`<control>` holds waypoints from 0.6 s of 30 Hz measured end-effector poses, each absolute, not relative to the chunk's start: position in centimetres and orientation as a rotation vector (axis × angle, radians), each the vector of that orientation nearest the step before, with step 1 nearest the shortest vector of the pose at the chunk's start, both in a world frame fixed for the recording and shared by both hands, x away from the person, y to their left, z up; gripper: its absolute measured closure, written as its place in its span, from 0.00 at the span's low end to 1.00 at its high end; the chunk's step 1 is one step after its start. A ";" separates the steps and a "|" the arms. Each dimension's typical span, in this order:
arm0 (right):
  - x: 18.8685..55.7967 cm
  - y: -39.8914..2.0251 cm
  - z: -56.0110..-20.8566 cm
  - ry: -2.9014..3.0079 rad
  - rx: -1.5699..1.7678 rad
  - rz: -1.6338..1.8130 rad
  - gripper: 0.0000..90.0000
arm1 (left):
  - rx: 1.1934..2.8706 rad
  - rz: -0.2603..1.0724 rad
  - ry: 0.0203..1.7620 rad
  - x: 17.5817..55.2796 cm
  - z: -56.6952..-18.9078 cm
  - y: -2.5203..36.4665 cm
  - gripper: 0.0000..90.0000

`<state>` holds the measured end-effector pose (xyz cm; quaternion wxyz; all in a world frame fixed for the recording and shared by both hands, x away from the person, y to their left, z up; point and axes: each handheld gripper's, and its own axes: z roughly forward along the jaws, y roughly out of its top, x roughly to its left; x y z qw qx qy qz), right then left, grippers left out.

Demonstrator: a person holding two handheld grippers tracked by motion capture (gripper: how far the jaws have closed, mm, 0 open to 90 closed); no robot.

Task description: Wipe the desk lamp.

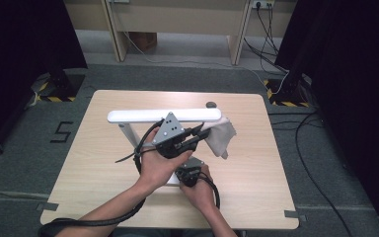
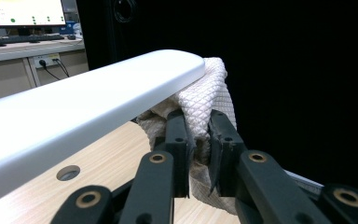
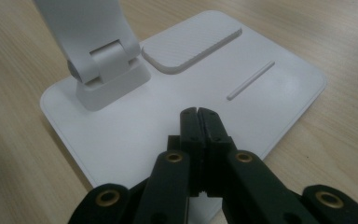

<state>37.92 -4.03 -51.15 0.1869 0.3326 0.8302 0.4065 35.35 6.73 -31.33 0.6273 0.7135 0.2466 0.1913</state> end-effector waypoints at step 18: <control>37.9 -4.0 -51.2 2.335 0.939 1.149 1.00 | 1.605 0.449 0.591 35.2 -31.5 7.8 0.89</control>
